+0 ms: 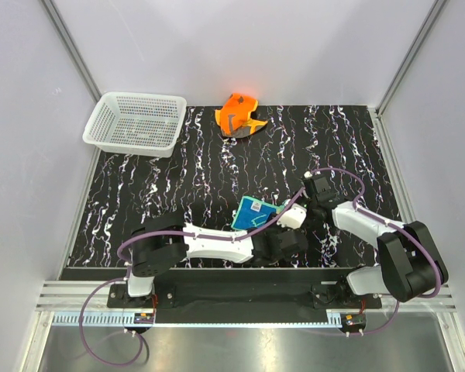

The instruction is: Roll the towels

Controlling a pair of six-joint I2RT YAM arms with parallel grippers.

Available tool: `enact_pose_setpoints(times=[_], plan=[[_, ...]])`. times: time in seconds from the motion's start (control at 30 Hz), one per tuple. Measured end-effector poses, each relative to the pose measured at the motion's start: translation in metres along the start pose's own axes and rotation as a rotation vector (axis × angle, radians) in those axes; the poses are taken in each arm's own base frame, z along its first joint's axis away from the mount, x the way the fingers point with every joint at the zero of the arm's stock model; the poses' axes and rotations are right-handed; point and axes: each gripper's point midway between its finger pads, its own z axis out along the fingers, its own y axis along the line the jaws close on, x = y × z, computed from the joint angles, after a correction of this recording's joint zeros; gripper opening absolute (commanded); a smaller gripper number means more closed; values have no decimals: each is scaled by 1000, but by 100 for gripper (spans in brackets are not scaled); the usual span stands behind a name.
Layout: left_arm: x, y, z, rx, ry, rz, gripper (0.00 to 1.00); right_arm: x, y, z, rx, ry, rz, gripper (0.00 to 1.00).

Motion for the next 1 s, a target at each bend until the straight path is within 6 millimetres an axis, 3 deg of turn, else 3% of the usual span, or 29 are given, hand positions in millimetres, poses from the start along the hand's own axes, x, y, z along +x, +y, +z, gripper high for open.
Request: enact_pose_setpoints(times=[0.2, 0.33, 0.37, 0.4, 0.53, 0.67, 0.7, 0.8, 1.0], plan=[[2, 0, 3, -19, 8, -24, 56, 1, 0, 0, 0, 2, -2, 23], [8, 3, 11, -65, 14, -29, 24, 1, 0, 0, 0, 3, -3, 23], [9, 5, 13, -78, 13, -30, 6, 1, 0, 0, 1, 5, -3, 23], [9, 6, 14, -88, 10, -32, 1, 1, 0, 0, 1, 5, -4, 23], [7, 5, 15, -104, 0, -36, 0, -1, 3, -2, 1, 4, -9, 24], [6, 5, 16, -90, -9, -55, 0, -3, 4, -3, 9, 4, -12, 54], [8, 6, 16, -79, -8, -65, 0, -2, 4, -4, 11, 10, -11, 68], [12, 13, 13, -39, -1, -117, 0, 1, 5, -8, 25, 30, -16, 84], [10, 27, 4, 43, 17, -252, 0, -17, 7, -25, 97, -29, -31, 91]])
